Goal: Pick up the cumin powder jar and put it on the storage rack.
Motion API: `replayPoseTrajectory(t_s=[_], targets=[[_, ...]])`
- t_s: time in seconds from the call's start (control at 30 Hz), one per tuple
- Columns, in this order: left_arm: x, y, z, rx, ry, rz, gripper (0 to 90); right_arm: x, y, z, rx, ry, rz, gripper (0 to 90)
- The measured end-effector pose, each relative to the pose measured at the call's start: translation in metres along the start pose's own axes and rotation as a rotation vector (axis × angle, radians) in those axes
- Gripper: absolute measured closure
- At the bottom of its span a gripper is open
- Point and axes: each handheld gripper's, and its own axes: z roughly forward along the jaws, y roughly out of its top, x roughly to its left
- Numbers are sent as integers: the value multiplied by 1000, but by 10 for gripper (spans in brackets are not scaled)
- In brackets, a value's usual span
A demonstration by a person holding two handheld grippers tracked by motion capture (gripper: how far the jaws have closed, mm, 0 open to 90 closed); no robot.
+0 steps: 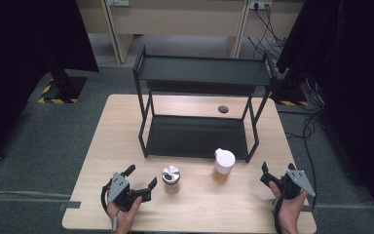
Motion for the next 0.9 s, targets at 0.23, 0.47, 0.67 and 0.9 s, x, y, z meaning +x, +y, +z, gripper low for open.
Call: replayPoseTrajectory(t_s=[0.23,0.47,0.67,0.9], targets=[[-1,1,1,1,-39,11,8,2,0,0,0,-1,-19,17],[-3,4,1,-22,-89,27,0,4,0,0,-1,-4,-35,18],[-7,6,5,-10,-138,55,0,3,0,0,1,-3,-31,18],[-13,8,11,21,-170,84,0,4,0,0,4,-3,-44,18]])
